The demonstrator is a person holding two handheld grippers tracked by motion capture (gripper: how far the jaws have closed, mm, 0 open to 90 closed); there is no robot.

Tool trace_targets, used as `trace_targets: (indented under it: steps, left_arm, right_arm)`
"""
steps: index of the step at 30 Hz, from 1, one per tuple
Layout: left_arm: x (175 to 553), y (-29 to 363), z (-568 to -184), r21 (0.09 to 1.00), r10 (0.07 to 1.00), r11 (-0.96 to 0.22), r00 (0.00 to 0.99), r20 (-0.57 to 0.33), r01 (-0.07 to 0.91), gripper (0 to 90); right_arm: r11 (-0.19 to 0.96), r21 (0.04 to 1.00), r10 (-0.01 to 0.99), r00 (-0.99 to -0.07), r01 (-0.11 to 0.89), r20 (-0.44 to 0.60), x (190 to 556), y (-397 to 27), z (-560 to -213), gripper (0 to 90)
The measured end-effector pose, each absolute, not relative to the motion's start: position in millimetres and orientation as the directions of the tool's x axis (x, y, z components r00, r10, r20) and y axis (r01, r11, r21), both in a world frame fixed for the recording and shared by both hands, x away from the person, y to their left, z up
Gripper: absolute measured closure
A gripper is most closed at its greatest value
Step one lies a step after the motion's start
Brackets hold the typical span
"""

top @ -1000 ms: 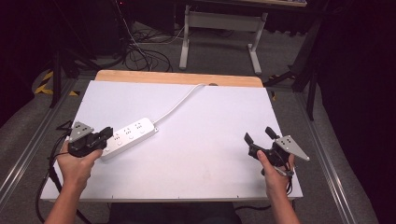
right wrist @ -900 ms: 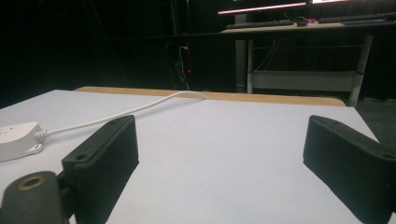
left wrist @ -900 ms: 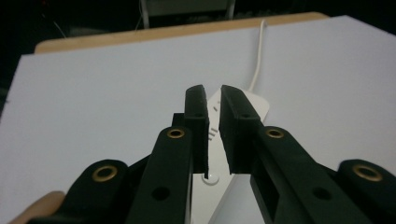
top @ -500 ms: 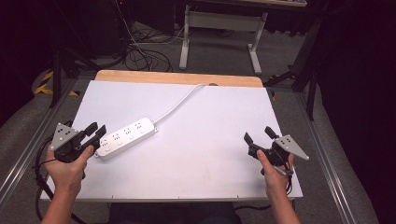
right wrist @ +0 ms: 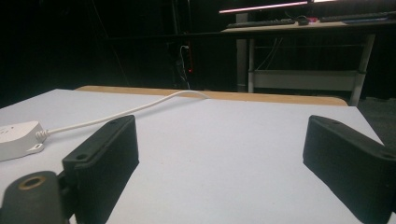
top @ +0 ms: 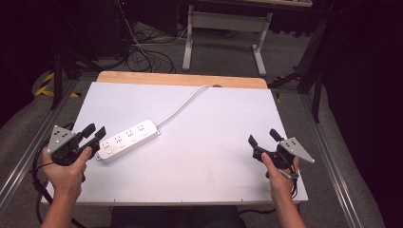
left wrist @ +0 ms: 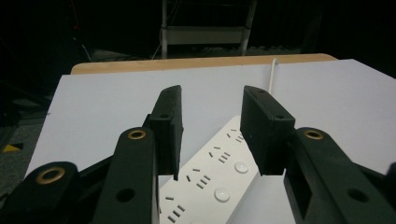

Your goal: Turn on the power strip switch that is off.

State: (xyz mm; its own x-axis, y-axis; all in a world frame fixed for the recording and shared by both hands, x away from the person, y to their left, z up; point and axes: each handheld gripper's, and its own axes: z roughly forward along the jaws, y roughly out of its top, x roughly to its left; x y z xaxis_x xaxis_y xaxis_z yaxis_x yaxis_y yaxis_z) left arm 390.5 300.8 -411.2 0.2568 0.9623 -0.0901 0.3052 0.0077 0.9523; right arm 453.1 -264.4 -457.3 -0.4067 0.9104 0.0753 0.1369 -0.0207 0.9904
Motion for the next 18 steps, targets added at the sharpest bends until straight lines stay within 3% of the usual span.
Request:
trace_targets:
  steps: [11,18]
  left_arm:
    - [390.4,303.3,-411.8,0.951,0.959,0.024,0.261,-0.109,0.309,50.5]
    - [391.4,305.1,-412.2,0.947,0.953,0.01,0.283,-0.106,0.321,36.6]
  right_arm:
    - [-0.013,0.99,0.908,-0.414,0.138,0.07,453.2,-263.7,-457.7,11.7]
    - [-0.016,0.99,0.906,-0.418,0.14,0.074,453.3,-262.5,-457.7,11.9]
